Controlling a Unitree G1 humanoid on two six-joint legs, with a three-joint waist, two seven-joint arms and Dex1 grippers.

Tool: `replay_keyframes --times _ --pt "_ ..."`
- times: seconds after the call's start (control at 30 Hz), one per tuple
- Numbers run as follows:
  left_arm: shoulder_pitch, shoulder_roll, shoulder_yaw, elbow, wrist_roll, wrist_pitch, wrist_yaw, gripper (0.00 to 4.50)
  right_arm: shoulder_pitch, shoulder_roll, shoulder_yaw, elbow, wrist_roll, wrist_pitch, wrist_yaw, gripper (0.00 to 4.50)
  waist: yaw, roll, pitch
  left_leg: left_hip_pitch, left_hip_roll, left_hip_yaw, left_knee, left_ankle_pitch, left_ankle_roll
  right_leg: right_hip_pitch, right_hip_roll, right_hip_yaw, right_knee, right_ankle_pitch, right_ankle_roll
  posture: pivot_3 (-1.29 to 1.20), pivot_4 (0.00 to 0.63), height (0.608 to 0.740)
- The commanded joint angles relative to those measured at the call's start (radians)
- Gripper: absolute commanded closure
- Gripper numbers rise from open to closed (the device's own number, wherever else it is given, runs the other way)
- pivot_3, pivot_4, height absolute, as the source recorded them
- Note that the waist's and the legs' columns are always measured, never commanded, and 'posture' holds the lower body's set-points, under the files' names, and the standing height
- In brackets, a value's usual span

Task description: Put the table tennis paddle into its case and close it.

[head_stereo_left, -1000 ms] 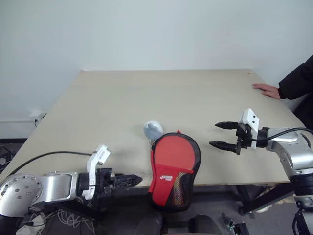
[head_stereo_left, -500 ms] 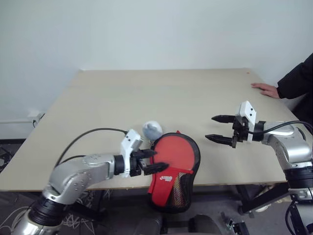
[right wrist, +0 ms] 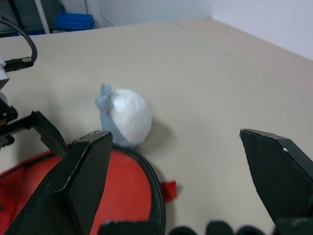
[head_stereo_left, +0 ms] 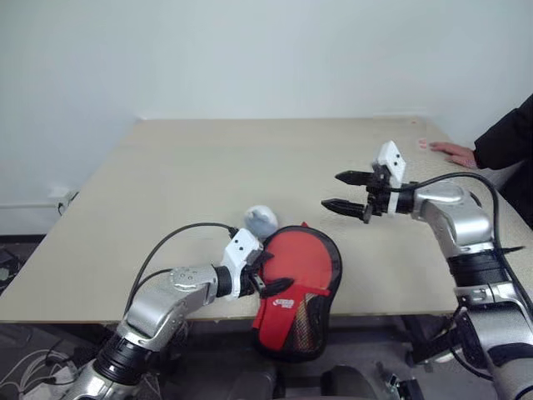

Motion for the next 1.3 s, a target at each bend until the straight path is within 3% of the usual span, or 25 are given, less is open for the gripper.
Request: replay_keyframes --times 0.03,0.5,1.0,1.3 --pt "-0.024 -0.059 0.000 0.022 0.068 -0.059 0.016 0.02 -0.090 0.073 0.016 0.100 -0.040 -0.037 -0.050 0.00 -0.001 0.000 0.000 0.000 0.000 0.000 0.000 0.000 0.000 0.000 0.000 0.000 0.000 0.000 0.000 0.00 0.000 0.721" --pt "-0.063 -0.241 -0.056 0.136 0.243 -0.139 0.028 0.02 -0.228 0.324 0.054 0.420 -0.125 -0.141 -0.093 0.00 -0.006 0.000 -0.001 0.001 -0.001 -0.001 0.001 0.002 -0.002 -0.002 0.007 0.000 0.002 0.002 -0.001 0.00 0.000 0.721" --pt "-0.046 -0.251 -0.042 0.161 0.312 -0.149 0.002 0.02 -0.336 0.475 0.051 0.691 -0.195 -0.229 -0.141 0.00 -0.017 0.001 -0.001 0.003 0.006 -0.003 0.000 0.006 -0.009 -0.003 0.016 0.000 0.004 0.007 -0.010 0.00 0.000 0.721" --pt "-0.023 -0.217 -0.022 0.146 0.320 -0.145 -0.025 0.02 -0.352 0.506 0.053 0.793 -0.250 -0.277 -0.178 0.00 -0.036 0.001 -0.001 0.004 0.006 -0.004 0.000 0.008 -0.011 -0.003 0.017 0.001 0.006 0.008 -0.011 0.00 0.000 0.721"
